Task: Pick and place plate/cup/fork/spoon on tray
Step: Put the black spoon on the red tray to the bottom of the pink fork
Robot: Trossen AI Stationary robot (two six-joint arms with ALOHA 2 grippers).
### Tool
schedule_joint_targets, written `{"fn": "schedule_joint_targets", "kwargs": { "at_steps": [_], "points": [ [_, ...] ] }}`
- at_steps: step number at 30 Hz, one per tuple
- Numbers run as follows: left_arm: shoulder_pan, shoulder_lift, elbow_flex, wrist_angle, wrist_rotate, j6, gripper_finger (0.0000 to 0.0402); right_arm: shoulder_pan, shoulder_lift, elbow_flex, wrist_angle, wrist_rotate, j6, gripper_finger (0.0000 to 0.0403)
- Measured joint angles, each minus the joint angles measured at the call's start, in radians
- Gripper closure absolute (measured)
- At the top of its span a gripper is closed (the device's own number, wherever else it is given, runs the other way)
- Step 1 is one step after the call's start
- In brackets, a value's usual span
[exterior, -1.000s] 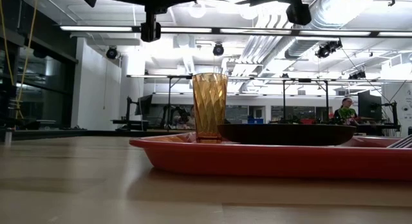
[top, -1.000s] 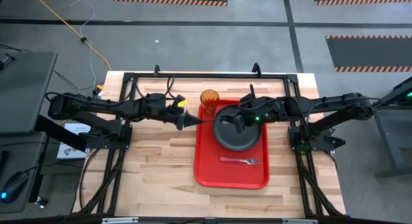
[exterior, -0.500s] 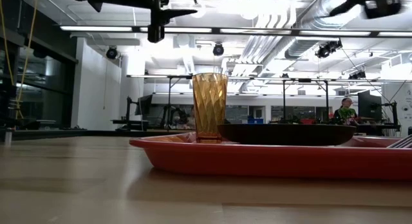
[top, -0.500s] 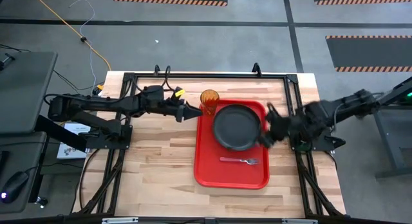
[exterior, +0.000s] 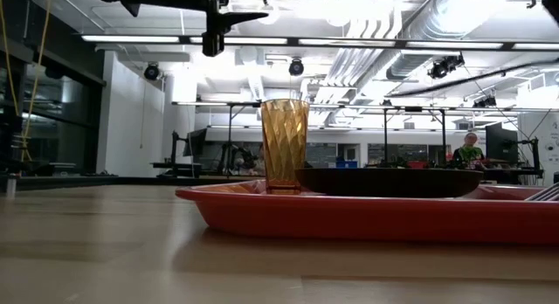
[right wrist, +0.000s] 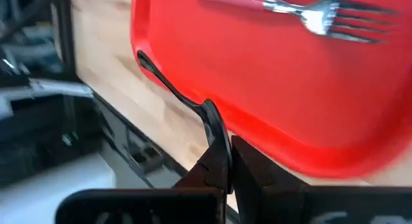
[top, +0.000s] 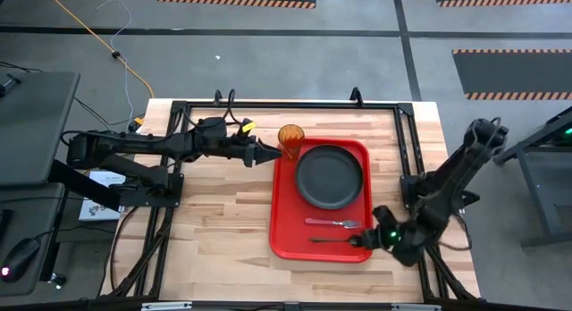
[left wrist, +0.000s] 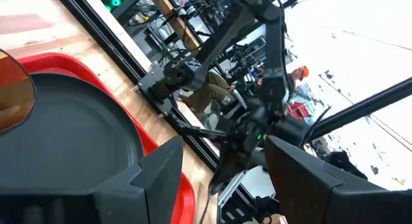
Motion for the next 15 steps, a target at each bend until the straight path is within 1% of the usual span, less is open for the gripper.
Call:
{"fn": "schedule_joint_targets", "kwargs": {
  "at_steps": [3, 7, 11, 15],
  "points": [
    [0.000, 0.000, 0.000, 0.000, 0.000, -0.001, 0.0190, -0.026, 0.087, -0.015, 0.119, 0.046, 0.033, 0.0403],
    [0.000, 0.000, 0.000, 0.000, -0.001, -0.003, 0.0190, -0.064, 0.190, -0.016, 0.247, -0.012, 0.020, 0.0403],
    [0.000, 0.000, 0.000, 0.000, -0.002, -0.004, 0.0190, -0.073, 0.262, -0.016, 0.279, -0.015, 0.070, 0.0403],
    [0.000, 0.000, 0.000, 0.000, -0.003, -0.005, 0.0190, -0.090, 0.299, -0.016, 0.282, -0.013, 0.081, 0.0403]
  ]
}}
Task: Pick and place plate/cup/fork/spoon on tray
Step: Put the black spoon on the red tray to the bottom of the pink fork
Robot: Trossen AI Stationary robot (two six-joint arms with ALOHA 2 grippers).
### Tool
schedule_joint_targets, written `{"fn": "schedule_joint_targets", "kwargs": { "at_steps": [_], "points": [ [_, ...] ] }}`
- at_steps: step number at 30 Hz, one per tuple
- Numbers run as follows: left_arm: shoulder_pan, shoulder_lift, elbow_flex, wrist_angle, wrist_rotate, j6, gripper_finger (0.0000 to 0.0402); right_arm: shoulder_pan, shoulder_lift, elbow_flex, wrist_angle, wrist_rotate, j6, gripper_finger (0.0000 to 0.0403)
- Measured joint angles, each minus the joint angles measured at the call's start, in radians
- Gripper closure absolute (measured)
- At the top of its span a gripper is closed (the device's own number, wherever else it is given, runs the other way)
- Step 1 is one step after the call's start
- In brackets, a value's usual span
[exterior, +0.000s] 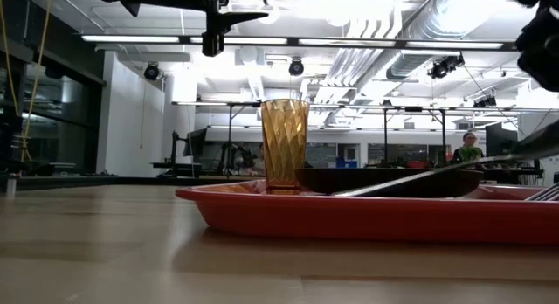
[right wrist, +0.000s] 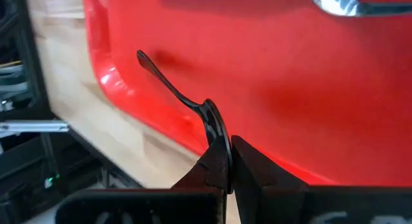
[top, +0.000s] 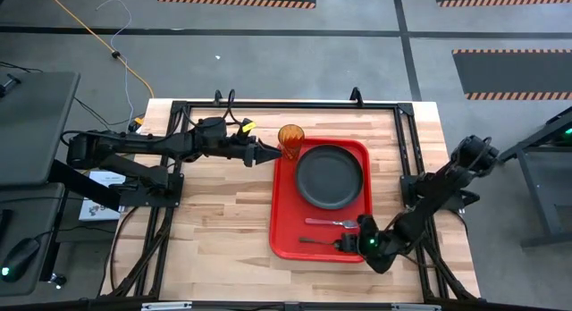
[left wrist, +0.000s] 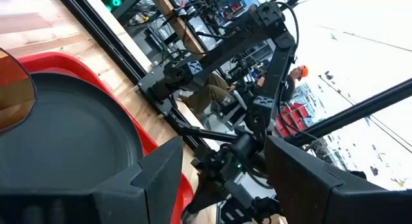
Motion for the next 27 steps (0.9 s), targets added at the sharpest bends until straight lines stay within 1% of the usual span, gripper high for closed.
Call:
{"fn": "schedule_joint_targets", "kwargs": {
  "at_steps": [8, 12, 18, 22, 27],
  "points": [
    [0.000, 0.000, 0.000, 0.000, 0.000, -0.025, 0.0190, -0.053, 0.028, 0.000, -0.056, -0.077, -0.007, 0.0402],
    [0.000, 0.000, 0.000, 0.001, 0.000, -0.025, 0.0190, -0.063, 0.028, 0.002, -0.094, -0.100, -0.019, 0.0402],
    [0.000, 0.000, 0.000, 0.001, 0.000, -0.025, 0.0190, -0.077, 0.027, 0.002, -0.101, -0.123, -0.033, 0.0399],
    [0.000, 0.000, 0.000, 0.001, 0.000, -0.024, 0.0190, -0.085, 0.028, 0.000, -0.124, -0.153, -0.032, 0.0372],
    [0.000, 0.000, 0.000, 0.001, 0.000, -0.024, 0.0190, -0.097, 0.030, -0.001, -0.163, -0.200, -0.023, 0.0315]
  ]
}}
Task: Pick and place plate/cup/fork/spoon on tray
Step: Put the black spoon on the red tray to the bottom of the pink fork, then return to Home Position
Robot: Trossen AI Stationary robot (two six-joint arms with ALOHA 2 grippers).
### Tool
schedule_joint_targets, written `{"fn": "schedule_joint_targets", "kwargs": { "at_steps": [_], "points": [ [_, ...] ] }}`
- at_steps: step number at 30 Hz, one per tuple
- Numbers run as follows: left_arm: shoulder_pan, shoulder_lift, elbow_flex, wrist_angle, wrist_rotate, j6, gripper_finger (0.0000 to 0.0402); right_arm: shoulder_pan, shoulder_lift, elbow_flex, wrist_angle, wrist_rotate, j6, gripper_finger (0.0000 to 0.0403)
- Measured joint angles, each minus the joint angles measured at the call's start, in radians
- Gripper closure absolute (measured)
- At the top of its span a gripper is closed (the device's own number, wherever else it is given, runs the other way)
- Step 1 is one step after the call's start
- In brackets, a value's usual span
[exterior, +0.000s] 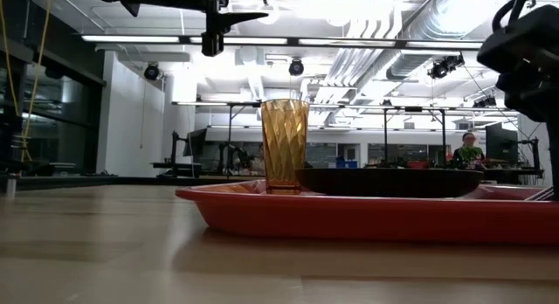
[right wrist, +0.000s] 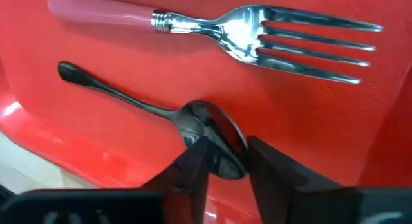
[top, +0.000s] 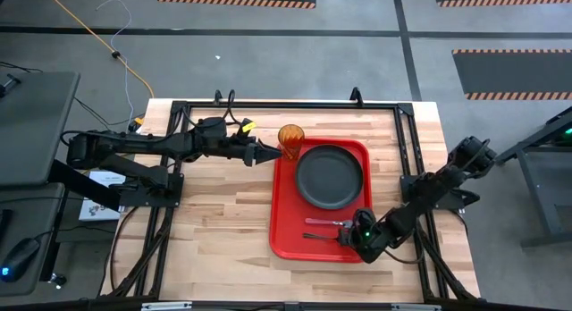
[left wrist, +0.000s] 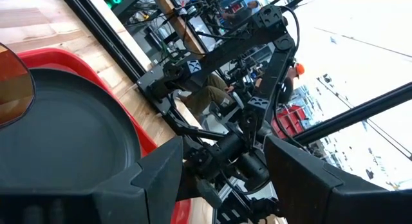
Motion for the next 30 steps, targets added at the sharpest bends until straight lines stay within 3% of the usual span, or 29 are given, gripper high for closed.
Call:
{"fn": "schedule_joint_targets", "kwargs": {
  "at_steps": [6, 14, 17, 21, 25, 30],
  "points": [
    [0.000, 0.000, 0.000, 0.000, 0.000, 0.000, 0.0190, -0.001, -0.024, 0.000, 0.011, -0.016, -0.015, 0.0267],
    [0.000, 0.000, -0.001, -0.001, 0.002, 0.000, 0.0190, 0.023, -0.167, 0.000, -0.101, -0.001, -0.048, 0.0254],
    [0.000, 0.000, -0.001, 0.009, 0.016, 0.008, 0.0190, 0.031, -0.240, 0.000, -0.137, 0.081, -0.073, 0.0254],
    [-0.004, -0.031, -0.002, 0.086, 0.056, 0.088, 0.0202, 0.021, -0.335, 0.000, -0.098, 0.307, -0.192, 0.0253],
    [-0.032, -0.120, -0.001, 0.075, 0.061, 0.222, 0.0254, -0.027, -0.419, 0.000, 0.020, 0.501, -0.395, 0.0253],
    [-0.071, -0.282, -0.001, -0.123, -0.001, 0.420, 0.0373, -0.117, -0.494, 0.000, 0.206, 0.516, -0.732, 0.0253]
  ]
}}
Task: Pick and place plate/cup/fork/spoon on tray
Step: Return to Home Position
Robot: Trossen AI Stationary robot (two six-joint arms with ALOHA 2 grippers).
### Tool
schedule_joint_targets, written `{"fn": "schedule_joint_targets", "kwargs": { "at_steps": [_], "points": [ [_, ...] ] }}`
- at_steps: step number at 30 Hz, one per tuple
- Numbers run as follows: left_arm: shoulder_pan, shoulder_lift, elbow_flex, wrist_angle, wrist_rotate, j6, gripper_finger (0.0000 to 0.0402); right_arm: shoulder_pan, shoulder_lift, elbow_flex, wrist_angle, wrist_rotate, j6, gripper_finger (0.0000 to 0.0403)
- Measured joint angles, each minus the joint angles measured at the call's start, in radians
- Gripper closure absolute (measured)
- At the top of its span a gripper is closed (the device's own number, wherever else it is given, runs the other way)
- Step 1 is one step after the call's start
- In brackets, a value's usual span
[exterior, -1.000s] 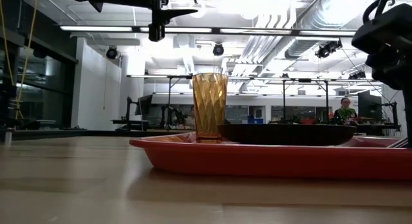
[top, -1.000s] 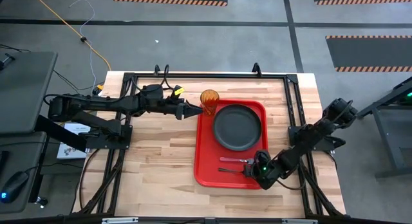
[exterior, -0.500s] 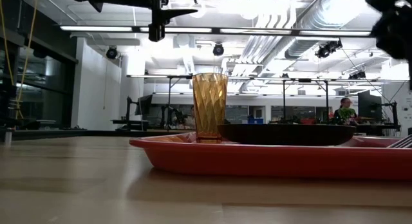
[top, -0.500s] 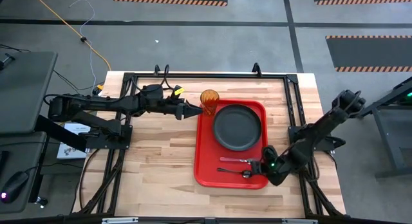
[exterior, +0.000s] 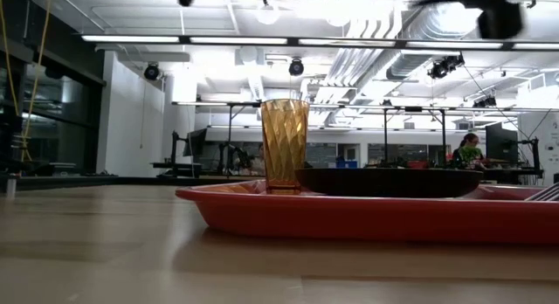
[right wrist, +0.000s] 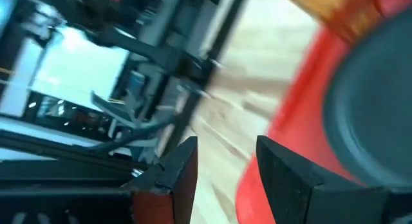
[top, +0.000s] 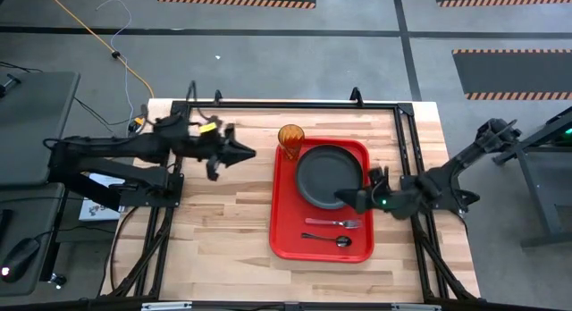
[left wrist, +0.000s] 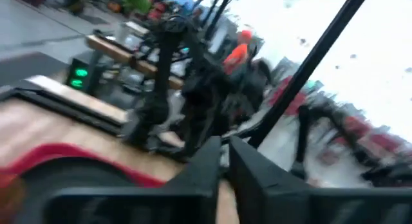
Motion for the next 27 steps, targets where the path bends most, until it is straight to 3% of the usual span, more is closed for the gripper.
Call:
{"fn": "schedule_joint_targets", "kwargs": {
  "at_steps": [5, 11, 27],
  "points": [
    [-0.046, -0.135, -0.001, -0.125, -0.051, 0.122, 0.0392, -0.071, -0.040, 0.001, 0.171, -0.004, -0.279, 0.0253],
    [-0.078, -0.237, 0.000, -0.178, -0.053, 0.214, 0.0400, -0.127, -0.077, 0.001, 0.267, -0.005, -0.477, 0.0253],
    [-0.082, -0.484, -0.196, -0.119, -0.054, 0.171, 0.0401, -0.159, -0.118, 0.001, 0.307, -0.006, -0.592, 0.0253]
  ]
}}
